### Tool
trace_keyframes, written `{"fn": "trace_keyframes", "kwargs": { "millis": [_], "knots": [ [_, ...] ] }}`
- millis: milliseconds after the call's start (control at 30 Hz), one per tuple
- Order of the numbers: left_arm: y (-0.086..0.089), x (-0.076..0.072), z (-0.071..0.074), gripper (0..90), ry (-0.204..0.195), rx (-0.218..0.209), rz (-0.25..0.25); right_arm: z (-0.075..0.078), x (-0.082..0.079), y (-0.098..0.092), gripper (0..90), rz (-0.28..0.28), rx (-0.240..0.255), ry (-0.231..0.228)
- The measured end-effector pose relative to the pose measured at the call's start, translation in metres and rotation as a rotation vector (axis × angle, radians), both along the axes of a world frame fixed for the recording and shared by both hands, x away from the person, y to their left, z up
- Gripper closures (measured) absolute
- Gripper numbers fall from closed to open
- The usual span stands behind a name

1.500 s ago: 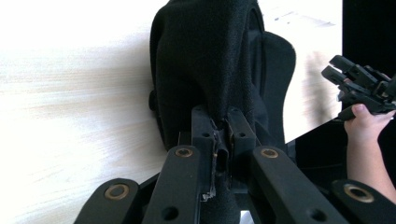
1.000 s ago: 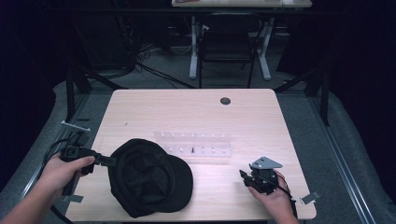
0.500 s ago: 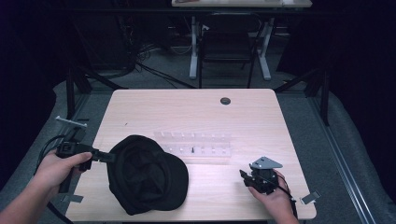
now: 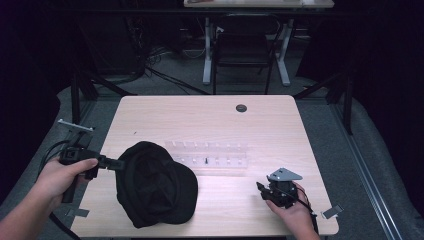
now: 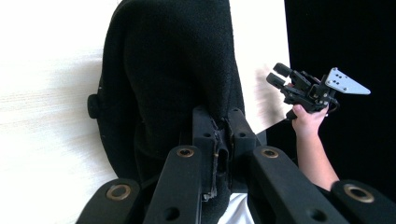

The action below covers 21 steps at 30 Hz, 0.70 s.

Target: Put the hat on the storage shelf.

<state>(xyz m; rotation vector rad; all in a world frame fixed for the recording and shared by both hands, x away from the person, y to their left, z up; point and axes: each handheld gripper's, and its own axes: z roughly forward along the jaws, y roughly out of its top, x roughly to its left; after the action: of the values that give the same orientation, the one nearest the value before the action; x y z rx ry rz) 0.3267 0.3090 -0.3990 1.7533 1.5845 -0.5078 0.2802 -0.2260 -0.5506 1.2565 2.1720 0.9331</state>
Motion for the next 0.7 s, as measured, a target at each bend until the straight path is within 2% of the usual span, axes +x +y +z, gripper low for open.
{"fn": "trace_keyframes", "kwargs": {
  "millis": [67, 700],
  "knots": [
    [0.0, 0.0, 0.001, 85.5, -0.002, 0.003, -0.002, 0.0, 0.0, 0.0, 53.2, 0.0, -0.001, 0.0],
    [-0.004, -0.006, 0.031, 85.5, -0.051, -0.075, 0.001, 0.0, 0.0, 0.0, 53.2, 0.0, 0.003, 0.0]
  ]
}}
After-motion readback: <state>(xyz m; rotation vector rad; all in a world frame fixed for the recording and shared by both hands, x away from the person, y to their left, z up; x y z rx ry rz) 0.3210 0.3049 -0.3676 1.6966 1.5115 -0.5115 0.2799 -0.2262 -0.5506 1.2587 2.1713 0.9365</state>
